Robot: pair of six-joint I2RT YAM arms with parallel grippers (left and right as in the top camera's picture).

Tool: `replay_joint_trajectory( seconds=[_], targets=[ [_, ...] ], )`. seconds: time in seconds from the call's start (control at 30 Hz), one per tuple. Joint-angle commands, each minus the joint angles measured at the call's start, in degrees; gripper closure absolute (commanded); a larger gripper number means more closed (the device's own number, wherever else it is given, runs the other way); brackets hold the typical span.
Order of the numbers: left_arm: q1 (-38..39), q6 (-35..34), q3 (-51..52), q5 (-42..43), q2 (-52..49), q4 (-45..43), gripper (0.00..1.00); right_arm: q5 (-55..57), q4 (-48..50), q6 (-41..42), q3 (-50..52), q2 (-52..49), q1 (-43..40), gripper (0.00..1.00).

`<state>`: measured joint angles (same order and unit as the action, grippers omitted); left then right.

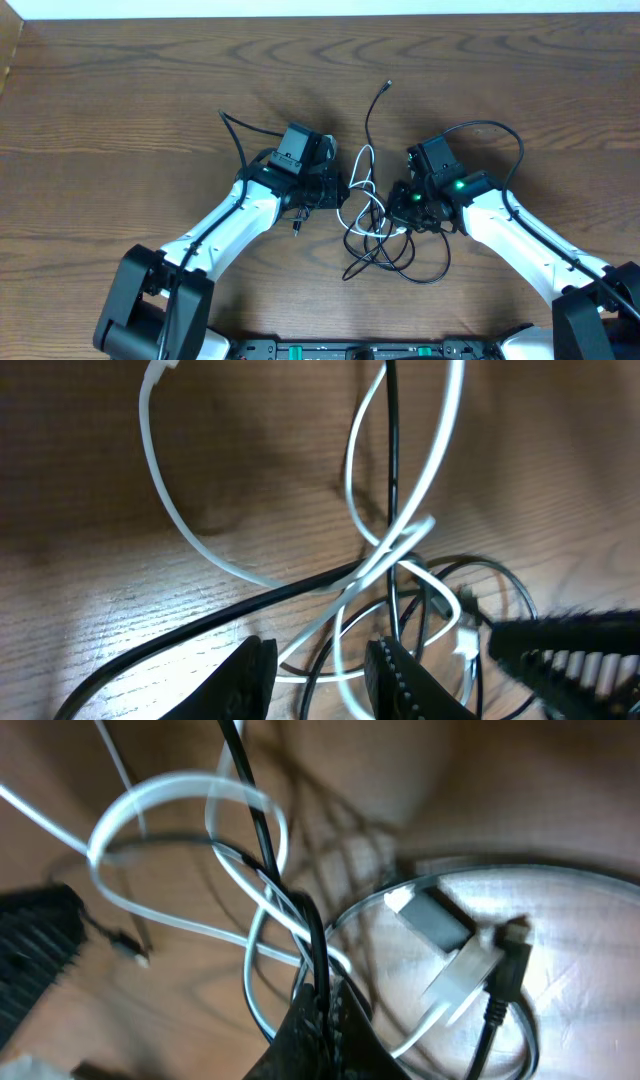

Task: Untangle cables

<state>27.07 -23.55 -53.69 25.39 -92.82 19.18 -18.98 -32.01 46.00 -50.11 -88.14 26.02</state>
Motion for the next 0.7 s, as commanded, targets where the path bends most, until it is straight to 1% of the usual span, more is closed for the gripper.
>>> replay_joint_trajectory(
  seconds=[0.0, 0.03, 0.1, 0.27, 0.3, 0.33, 0.37, 0.47, 0.53, 0.6, 0.67],
  targets=[
    [1.0, 0.4, 0.2, -0.8, -3.0, 0.0, 0.62, 5.5, 3.4, -5.2, -0.5, 0.0, -0.2, 0.99],
    [1.4, 0.4, 0.2, -0.9, -4.2, -0.2, 0.59, 7.3, 4.0, -7.6, -0.5, 0.1, -1.2, 0.99],
    [1.6, 0.4, 0.2, -0.8, -5.2, -0.7, 0.58, 7.3, 4.2, -9.7, -0.5, 0.2, -2.6, 0.99],
    [2.2, 0.4, 0.2, -0.9, -6.7, -3.1, 0.57, 6.8, 2.8, -10.7, -0.5, 0.2, -5.8, 0.99],
    [2.2, 0.4, 0.2, -0.9, -6.8, -3.7, 0.60, 6.6, 2.7, -10.7, -0.5, 0.2, -6.1, 0.99],
    [2.2, 0.4, 0.2, -1.9, -6.8, -4.4, 0.80, 6.6, 2.7, -10.8, -0.5, 0.2, -6.4, 0.99],
    [2.2, 0.4, 0.2, -4.0, -6.8, -4.7, 0.92, 6.6, 2.7, -11.5, -0.5, 0.2, -6.6, 0.99],
    [1.5, 0.4, 0.2, -8.3, -6.7, -4.5, 0.93, 7.1, 2.3, -14.9, -0.5, 0.2, -7.7, 0.99],
    [0.1, 0.4, 0.2, -9.7, -6.7, -3.3, 0.92, 9.4, 1.5, -15.1, -0.5, 0.2, -9.3, 0.99],
    [-1.9, 0.7, 0.2, -10.1, -6.4, -1.6, 0.93, 11.6, 1.0, -15.8, -0.5, 0.2, -11.1, 0.99],
    [-4.8, 0.9, 0.2, -10.1, -5.6, 0.4, 0.93, 13.0, 1.0, -18.8, -0.5, 0.2, -13.7, 0.99]
  ],
)
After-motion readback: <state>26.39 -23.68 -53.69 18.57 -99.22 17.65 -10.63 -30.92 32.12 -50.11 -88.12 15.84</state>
